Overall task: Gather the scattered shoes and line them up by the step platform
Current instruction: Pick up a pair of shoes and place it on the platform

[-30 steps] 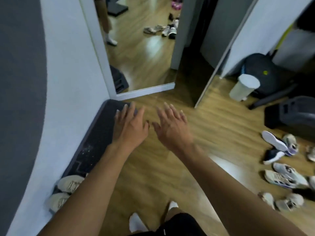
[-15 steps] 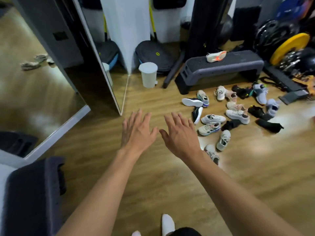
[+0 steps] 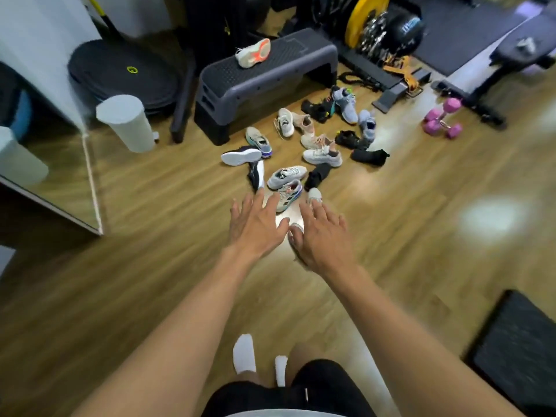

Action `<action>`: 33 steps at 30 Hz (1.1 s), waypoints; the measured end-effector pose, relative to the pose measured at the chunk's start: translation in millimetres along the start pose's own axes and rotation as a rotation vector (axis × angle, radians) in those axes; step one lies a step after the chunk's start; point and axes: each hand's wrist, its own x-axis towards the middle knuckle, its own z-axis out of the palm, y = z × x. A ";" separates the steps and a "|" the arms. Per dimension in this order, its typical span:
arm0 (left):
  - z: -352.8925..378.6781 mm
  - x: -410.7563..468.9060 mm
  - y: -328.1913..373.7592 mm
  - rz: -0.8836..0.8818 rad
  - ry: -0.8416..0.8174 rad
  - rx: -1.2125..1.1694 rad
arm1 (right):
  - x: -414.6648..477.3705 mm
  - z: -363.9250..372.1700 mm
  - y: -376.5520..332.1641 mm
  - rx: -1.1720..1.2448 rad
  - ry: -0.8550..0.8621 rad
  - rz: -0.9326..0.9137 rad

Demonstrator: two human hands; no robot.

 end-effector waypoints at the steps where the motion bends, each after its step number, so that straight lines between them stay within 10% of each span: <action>1: 1.5 13.5 8.7 0.025 -0.008 0.008 | 7.5 -3.0 12.8 0.004 -0.001 0.025; 10: 25.7 128.2 107.0 0.074 0.024 0.007 | 94.0 -25.1 137.1 -0.004 -0.029 0.053; 33: 270.2 293.0 123.7 -0.752 -0.371 -0.363 | 329.3 175.0 248.7 -0.036 -0.579 -0.406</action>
